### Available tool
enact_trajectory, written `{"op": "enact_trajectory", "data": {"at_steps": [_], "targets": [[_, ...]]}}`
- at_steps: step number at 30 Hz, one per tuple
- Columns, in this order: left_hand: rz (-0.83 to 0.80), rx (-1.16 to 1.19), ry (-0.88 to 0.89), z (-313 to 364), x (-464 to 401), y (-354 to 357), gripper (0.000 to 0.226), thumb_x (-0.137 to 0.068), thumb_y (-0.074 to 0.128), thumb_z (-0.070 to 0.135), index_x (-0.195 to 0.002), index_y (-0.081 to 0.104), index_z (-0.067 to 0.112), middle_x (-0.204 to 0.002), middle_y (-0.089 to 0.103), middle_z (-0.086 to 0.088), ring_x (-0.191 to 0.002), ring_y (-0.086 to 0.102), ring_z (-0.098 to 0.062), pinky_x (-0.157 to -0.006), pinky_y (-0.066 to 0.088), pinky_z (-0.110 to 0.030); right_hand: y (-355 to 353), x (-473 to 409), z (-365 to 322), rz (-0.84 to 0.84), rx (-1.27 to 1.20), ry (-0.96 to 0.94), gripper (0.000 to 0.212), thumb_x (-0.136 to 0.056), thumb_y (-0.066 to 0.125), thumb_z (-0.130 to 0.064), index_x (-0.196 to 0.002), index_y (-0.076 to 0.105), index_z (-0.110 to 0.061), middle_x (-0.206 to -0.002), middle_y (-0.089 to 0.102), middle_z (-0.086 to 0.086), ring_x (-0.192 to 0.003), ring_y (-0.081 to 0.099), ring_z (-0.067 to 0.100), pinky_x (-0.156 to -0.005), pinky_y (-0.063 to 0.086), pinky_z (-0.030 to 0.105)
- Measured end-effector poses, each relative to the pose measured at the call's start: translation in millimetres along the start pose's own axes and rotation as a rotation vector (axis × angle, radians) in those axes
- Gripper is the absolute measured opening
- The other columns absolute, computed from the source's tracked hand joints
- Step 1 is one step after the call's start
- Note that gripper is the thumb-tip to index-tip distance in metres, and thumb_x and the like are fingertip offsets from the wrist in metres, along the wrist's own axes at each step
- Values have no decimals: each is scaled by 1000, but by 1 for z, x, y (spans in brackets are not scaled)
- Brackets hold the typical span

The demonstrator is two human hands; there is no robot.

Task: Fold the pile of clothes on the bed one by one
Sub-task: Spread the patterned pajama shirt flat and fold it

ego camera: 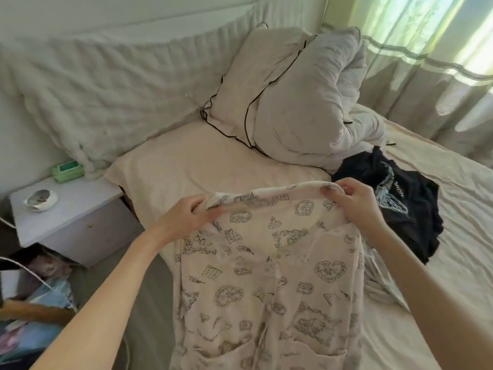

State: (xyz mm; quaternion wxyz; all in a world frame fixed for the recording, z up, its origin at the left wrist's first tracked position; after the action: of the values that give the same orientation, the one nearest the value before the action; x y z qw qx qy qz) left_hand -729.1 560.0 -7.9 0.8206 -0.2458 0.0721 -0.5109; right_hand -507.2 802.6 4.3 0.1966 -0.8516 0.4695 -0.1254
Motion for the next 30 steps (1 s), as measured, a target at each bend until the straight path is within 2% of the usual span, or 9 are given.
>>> {"op": "enact_trajectory", "data": {"at_steps": [5,11,13,16,18,21,24,27,30], "targets": [[119,-95,-139,-103,-131,-6,69,-77,41,75,-77,55,8,-58,33,4,-40,32,-1,-43,27,-13,79,-117,62,30,109,61,18,-82,70,-39,-74,61,-26,-64,61,-2,-56,55,10,-52,46,26],[203,-233,-211,-220,-266,5,61,-85,35,69,-65,45,12,-53,37,4,-47,46,-15,-52,32,-28,170,-239,147,54,199,72,21,-84,66,-41,-81,63,-21,-62,58,-8,-52,50,2,-47,40,20],[240,-241,-229,-251,-300,11,55,-87,39,67,-64,41,16,-55,38,5,-44,44,-8,-52,32,-27,191,-266,179,61,200,99,22,-84,65,-41,-84,63,-19,-63,58,-8,-49,51,-3,-43,39,12],[162,-193,-281,-294,-336,34,47,-84,41,69,-85,51,23,-75,53,11,-62,52,6,-55,33,-19,218,-288,237,14,217,217,26,-85,66,-37,-100,60,-16,-85,61,0,-80,63,13,-70,51,21],[70,-111,-349,-328,-340,52,43,-87,40,66,-106,49,28,-94,58,11,-81,57,-3,-65,37,-19,230,-285,270,-11,308,296,43,-87,64,-41,-120,54,-15,-115,58,7,-108,56,25,-93,47,39],[71,-151,-432,-376,-317,52,34,-98,41,42,-123,50,21,-112,59,2,-91,56,-13,-73,38,-22,248,-244,278,0,497,149,60,-90,51,-52,-136,44,-15,-138,46,8,-128,40,25,-107,33,42],[157,-229,-453,-403,-286,33,22,-99,45,24,-111,63,17,-108,66,0,-90,57,-14,-77,37,-22,287,-186,261,-67,582,-87,60,-92,39,-49,-138,45,-11,-145,42,11,-137,35,30,-112,25,51],[124,-105,-475,-410,-272,29,20,-96,49,34,-94,66,25,-93,69,6,-83,63,-14,-69,46,-19,337,-143,256,-225,663,-201,57,-95,38,-44,-143,39,-12,-152,33,13,-143,23,31,-116,14,56],[-25,-63,-490,-406,-273,40,12,-89,56,43,-88,63,33,-87,62,21,-80,56,4,-65,40,-11,374,-121,257,-347,725,-259,55,-96,43,-42,-144,38,-16,-154,27,12,-144,16,30,-115,9,57]]}}
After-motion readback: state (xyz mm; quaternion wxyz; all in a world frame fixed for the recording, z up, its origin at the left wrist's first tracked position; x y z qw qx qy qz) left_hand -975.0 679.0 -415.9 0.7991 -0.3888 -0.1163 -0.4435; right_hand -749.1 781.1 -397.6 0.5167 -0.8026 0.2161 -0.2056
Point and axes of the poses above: each hand's wrist, its own x-axis away from the middle knuckle, its own y-axis out of the palm, z = x × y, the point moved 7 cm from there along -x, towards the middle knuckle
